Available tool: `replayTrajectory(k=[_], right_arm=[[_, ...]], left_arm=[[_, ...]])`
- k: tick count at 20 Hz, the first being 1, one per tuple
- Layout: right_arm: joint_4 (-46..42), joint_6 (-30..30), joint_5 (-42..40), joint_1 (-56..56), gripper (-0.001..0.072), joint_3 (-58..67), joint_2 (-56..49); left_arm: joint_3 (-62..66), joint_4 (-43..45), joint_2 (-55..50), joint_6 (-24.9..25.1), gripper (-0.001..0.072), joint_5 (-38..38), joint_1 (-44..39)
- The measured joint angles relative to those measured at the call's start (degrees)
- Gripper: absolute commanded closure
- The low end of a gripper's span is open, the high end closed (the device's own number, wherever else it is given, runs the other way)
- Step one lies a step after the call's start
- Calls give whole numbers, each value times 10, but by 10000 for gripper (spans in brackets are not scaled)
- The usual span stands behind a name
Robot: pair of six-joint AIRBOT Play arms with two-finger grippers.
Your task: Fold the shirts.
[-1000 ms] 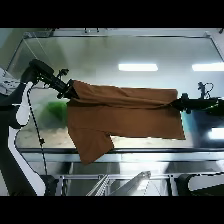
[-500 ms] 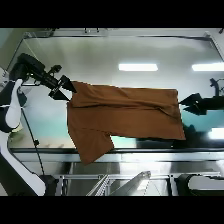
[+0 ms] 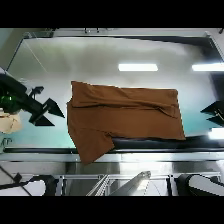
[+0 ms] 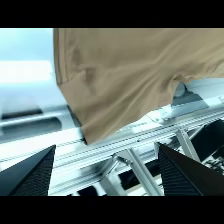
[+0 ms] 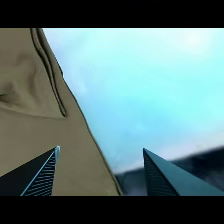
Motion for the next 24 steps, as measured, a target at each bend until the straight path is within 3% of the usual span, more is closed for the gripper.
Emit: replayTrajectory(k=[1,2,3,10,16,17,18,19,24], right_arm=[[9,0,-2,-2,106,-3,2],[17,0,-3,-3,106,-6,3],[22,0,-3,-4,106,-8,4],[46,-2,-5,-6,107,-12,6],[51,-2,-6,-4,107,-12,6],[51,-2,-6,-4,107,-12,6],[51,-2,-6,-4,107,-12,6],[50,-2,-6,-4,107,-12,6],[21,-1,0,-4,108,-20,-5]], left_arm=[[-50,-17,24,6,34,-25,2],[-99,-33,47,12,116,-54,1],[-139,-43,64,17,131,-80,-2],[-303,-75,109,35,132,-226,-36],[-318,-101,93,49,143,-259,-58],[-311,-107,81,55,304,-261,-67],[-304,-112,69,63,515,-273,-76],[-295,-114,54,69,644,-286,-86],[-240,-123,-1,93,672,-282,-126]])
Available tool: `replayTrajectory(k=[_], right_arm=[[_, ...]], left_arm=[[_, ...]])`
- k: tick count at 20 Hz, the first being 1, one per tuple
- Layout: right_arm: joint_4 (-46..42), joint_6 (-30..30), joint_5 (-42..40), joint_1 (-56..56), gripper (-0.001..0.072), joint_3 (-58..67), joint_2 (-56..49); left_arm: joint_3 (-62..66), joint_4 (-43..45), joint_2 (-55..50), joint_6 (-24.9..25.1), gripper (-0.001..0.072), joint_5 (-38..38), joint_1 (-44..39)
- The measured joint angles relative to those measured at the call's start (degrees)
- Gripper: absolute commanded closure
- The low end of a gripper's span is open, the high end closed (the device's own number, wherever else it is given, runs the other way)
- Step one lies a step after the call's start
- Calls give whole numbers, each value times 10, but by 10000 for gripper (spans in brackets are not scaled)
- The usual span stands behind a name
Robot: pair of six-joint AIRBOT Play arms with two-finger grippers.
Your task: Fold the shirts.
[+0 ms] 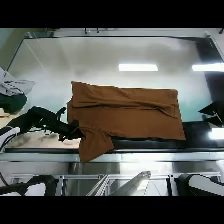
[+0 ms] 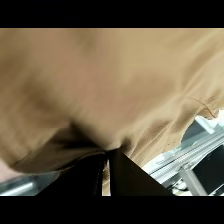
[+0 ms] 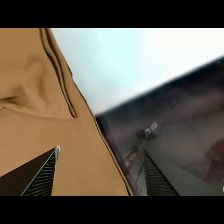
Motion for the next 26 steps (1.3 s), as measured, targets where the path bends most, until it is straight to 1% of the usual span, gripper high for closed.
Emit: replayTrajectory(k=[1,9,13,14,15,17,18,19,20,21,23,26], right_arm=[[-2,1,3,0,108,-7,-5],[-12,-1,14,0,111,-102,-25],[0,-3,26,2,114,-136,-42],[3,-3,30,4,155,-142,-49],[6,-7,30,7,220,-147,-57],[19,-19,34,22,239,-154,-72],[29,-27,33,32,408,-156,-76],[41,-38,24,42,637,-158,-80],[54,-51,16,52,691,-160,-84],[75,-68,16,59,691,-160,-85],[156,-107,64,70,692,-160,-81],[250,-152,111,75,693,-159,-48]], left_arm=[[9,-1,-7,6,683,5,-5],[30,-10,-24,59,683,52,-16],[31,-22,-25,77,683,65,-16],[32,-26,-25,81,683,65,-16],[32,-31,-25,85,683,67,-16],[32,-38,-25,89,682,70,-16],[32,-40,-25,92,683,72,-16],[32,-43,-25,95,683,74,-16],[32,-47,-25,100,683,78,-13],[32,-55,-24,107,683,84,-9],[32,-88,-19,128,683,110,12],[32,-127,16,150,684,157,60]])
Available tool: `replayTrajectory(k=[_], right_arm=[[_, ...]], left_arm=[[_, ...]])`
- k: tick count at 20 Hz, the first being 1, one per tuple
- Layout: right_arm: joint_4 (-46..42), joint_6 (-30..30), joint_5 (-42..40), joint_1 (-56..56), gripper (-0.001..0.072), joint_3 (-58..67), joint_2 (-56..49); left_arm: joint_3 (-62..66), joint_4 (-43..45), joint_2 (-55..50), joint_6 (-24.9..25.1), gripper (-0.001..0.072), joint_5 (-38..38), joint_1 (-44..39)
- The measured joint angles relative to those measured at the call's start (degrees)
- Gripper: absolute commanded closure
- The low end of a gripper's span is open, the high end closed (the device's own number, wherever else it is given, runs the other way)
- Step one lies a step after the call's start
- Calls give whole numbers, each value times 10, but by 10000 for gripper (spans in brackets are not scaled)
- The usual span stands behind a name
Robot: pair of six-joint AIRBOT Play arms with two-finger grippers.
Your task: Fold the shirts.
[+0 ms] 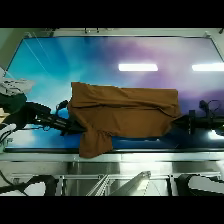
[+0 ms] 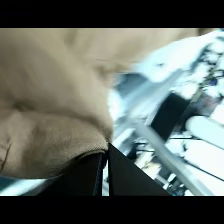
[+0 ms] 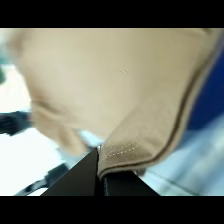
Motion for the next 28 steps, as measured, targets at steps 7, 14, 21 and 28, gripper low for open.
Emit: replayTrajectory(k=[7,14,21,28], right_arm=[[163,-83,12,3,694,29,64],[219,-157,-133,32,694,47,15],[290,-261,-237,64,693,59,-83],[309,-308,-296,94,691,93,-108]], left_arm=[[26,-73,91,22,683,61,147],[220,-98,-32,15,684,46,141],[436,-98,-237,-28,686,-2,110],[568,-85,-361,-62,703,-16,78]])
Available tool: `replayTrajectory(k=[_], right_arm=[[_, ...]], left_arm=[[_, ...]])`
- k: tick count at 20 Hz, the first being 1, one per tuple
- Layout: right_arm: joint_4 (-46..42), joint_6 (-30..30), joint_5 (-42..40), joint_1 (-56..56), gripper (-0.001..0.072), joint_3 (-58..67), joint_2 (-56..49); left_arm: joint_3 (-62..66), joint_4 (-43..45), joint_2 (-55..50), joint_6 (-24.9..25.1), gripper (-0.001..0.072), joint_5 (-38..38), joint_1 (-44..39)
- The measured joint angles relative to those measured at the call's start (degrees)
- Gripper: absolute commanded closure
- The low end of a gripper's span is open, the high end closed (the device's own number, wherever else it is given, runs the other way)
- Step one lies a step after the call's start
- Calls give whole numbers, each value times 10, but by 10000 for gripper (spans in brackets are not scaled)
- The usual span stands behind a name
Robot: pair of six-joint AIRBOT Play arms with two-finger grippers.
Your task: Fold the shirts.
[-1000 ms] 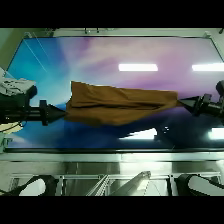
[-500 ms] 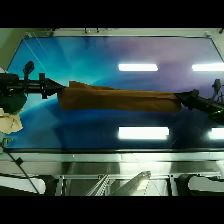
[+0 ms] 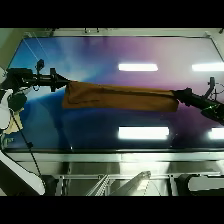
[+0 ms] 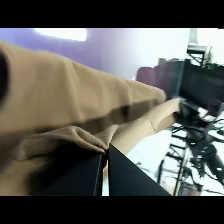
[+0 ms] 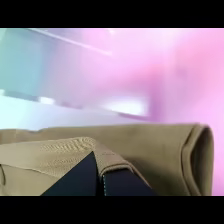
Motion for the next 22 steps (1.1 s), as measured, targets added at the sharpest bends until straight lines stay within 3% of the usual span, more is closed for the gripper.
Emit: replayTrajectory(k=[1,2,3,4,5,8,9,10,11,16,22], right_arm=[[0,-4,-10,5,683,3,-1],[0,-11,-22,12,572,5,-2],[0,-17,-35,18,404,7,-2],[1,-21,-46,23,359,8,-2],[1,-24,-53,27,343,9,-3],[-7,-29,-59,32,340,11,-2],[-22,-23,-58,27,308,14,1],[-50,-2,-50,19,193,21,4],[-89,28,-40,9,180,32,9],[-327,229,37,-47,180,104,23],[-414,318,73,-30,180,128,-24]], left_arm=[[11,7,-10,0,702,-1,-6],[20,13,-18,-4,700,-1,-10],[27,20,-24,-4,639,-2,-15],[32,24,-28,-4,436,-3,-18],[35,26,-31,-6,395,-5,-20],[41,30,-33,-8,393,7,-23],[41,31,-31,-9,326,15,-23],[42,32,-26,-9,74,24,-21],[43,32,-20,-9,-5,34,-18],[43,34,29,-26,-3,71,0],[43,33,79,-33,14,86,-25]])
